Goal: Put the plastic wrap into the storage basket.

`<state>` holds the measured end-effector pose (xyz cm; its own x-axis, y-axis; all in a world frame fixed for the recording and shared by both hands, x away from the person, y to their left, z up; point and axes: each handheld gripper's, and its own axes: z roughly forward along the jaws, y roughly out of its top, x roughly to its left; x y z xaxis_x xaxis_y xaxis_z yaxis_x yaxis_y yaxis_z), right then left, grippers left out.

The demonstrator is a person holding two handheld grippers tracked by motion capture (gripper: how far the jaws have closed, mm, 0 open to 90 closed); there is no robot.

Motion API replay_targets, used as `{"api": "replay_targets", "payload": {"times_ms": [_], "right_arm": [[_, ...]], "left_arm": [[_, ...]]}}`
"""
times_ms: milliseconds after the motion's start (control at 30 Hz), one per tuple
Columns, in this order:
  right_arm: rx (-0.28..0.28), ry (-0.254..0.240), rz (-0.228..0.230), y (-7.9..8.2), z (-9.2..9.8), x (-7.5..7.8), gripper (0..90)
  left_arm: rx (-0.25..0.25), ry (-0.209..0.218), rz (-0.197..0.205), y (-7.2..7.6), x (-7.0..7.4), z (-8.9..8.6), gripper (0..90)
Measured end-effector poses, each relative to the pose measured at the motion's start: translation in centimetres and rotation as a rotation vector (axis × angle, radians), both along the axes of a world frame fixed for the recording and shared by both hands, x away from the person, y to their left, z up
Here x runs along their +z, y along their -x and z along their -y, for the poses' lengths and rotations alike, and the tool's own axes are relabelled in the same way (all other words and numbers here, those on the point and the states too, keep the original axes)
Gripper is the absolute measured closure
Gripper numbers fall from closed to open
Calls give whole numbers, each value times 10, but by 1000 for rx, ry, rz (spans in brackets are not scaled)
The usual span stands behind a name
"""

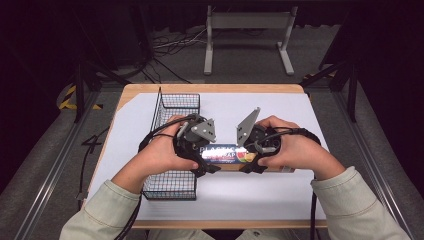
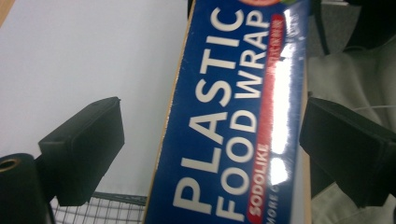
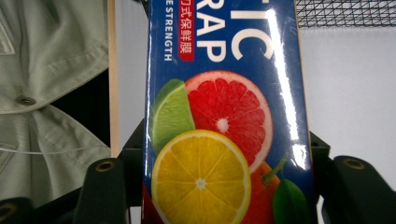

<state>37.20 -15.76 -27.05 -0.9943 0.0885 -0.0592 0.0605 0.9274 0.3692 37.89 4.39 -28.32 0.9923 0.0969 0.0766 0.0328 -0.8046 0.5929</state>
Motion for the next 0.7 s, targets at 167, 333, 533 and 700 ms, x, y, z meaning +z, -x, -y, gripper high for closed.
{"api": "replay_targets", "payload": {"times_ms": [167,333,533,700], "right_arm": [[-7,9,1,-1,-1,2,407],[-5,4,-1,-1,-2,1,408],[-4,7,-2,-1,-2,2,408],[20,9,9,1,-4,2,408]], "left_arm": [[-19,-80,11,-1,-7,8,123],[-7,-131,6,-4,-11,8,137],[-44,-140,-20,-6,-14,8,236],[-133,-112,-41,-7,-14,9,339]]}}
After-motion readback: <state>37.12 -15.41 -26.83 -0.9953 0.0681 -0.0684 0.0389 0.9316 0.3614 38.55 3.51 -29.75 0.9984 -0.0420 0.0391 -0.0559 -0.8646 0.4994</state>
